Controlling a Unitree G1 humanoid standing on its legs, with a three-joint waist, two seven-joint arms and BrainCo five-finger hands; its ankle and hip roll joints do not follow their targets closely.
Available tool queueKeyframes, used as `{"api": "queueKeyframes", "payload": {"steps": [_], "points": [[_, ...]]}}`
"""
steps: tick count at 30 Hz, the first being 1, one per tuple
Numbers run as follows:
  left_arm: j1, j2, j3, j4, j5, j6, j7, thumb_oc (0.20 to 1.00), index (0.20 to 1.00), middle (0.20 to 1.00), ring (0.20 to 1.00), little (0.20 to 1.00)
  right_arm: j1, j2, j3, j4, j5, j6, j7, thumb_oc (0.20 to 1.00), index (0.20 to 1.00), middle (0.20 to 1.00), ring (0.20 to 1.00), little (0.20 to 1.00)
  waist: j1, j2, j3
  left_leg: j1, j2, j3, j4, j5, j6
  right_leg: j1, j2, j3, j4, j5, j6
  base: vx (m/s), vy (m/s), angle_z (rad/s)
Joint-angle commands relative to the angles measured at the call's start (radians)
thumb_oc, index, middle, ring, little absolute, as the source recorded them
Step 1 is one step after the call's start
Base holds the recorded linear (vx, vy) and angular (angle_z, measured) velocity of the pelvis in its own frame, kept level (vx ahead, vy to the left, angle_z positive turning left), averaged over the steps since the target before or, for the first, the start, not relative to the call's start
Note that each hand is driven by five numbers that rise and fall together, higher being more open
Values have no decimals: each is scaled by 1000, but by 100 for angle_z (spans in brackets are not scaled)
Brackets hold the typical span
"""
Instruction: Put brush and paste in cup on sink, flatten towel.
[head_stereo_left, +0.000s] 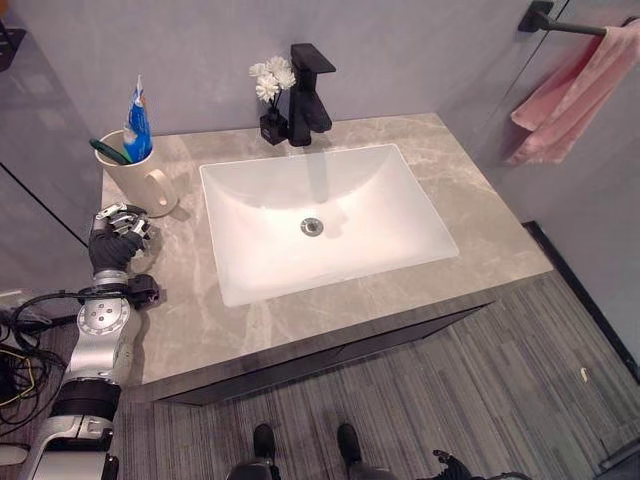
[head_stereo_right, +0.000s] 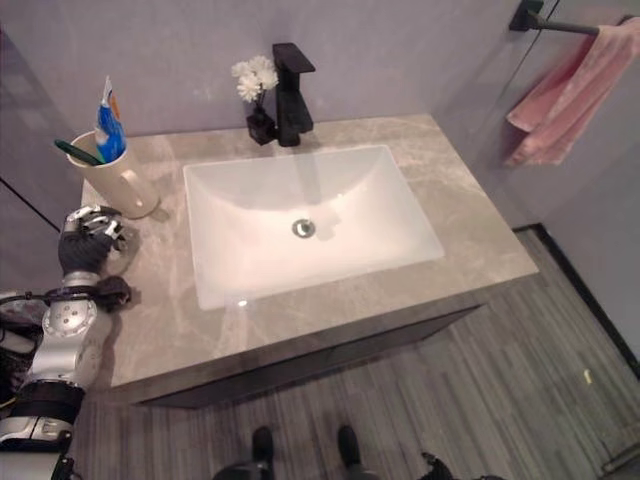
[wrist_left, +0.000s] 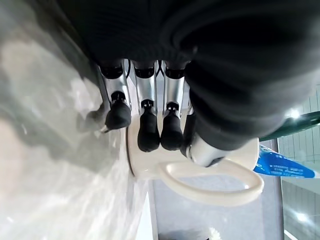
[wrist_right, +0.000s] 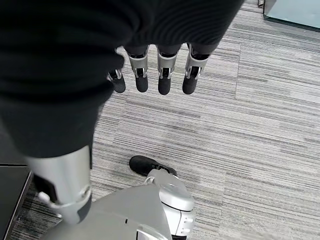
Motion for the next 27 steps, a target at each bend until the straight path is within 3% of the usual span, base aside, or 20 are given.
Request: {"api": "queueKeyframes", "payload": {"steps": [1, 12, 27], "points": [[-19, 17, -19, 72, 7, -6, 25, 200, 200, 200, 200, 200, -6, -56, 2, -31, 38, -11, -10, 1000, 1000, 1000, 1000, 1000, -33, 2, 37, -66, 17, -72, 164, -115, -6, 193, -32, -5, -38, 46, 60, -7, 15, -12], [-111, 76, -47, 142, -10, -1, 42, 200, 200, 200, 200, 200, -16, -56, 8, -35, 62, -9, -3, 1000, 1000, 1000, 1000, 1000, -49, 0, 50, -74, 38, -34, 219, -153, 8, 171, -29, 27, -20, 67, 73, 32, 16, -19], [-322, 149, -130, 297, -9, 25, 65, 200, 200, 200, 200, 200, -7, -80, 17, -46, 67, -15, 2, 1000, 1000, 1000, 1000, 1000, -76, -1, 29, -98, 40, -33, 221, -149, 8, 171, -27, 29, -40, 61, 75, 11, 0, -2]]}}
